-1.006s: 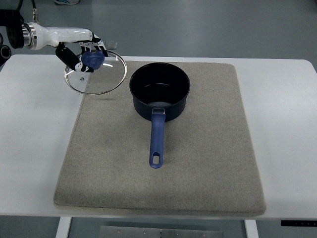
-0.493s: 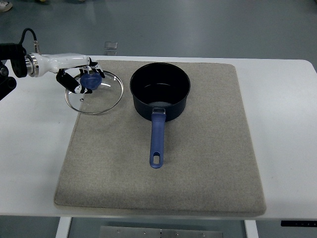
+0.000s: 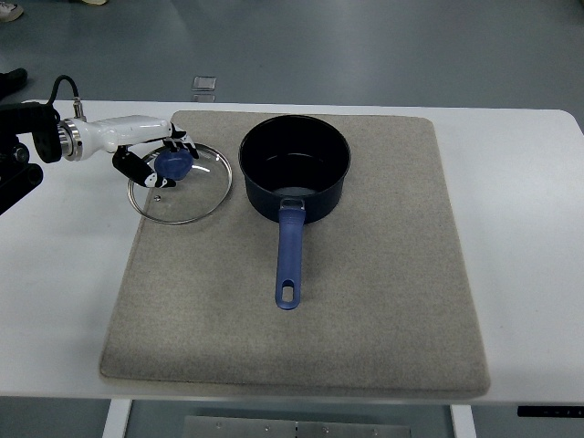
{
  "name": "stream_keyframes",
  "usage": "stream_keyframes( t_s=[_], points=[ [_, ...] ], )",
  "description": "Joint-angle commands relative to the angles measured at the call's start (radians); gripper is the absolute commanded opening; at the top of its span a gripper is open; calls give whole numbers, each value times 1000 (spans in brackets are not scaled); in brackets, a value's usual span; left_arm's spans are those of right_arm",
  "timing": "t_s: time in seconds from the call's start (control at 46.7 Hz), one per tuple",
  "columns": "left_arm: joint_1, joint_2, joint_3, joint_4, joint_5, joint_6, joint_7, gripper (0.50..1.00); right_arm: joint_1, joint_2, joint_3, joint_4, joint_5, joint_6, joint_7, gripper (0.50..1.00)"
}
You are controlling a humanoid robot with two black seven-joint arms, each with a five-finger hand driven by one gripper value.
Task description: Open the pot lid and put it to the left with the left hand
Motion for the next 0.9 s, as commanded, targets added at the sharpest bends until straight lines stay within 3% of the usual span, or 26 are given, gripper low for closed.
stream_keyframes(
  t_s=[0.0,0.214,0.535,0.878],
  points=[
    [-3,6,0,-5,0,-1,0,960,0,0,0,0,0,0,0,915],
    [-7,15,-3,-8,-81,1,0,990,0,0,0,0,0,0,0,915],
    [-1,48,-2,20,-750,1,2,992,0,0,0,0,0,0,0,915],
    [80,28,-14,118,-1141,-16,9,992,0,0,-1,0,0,0,0,915]
  ],
)
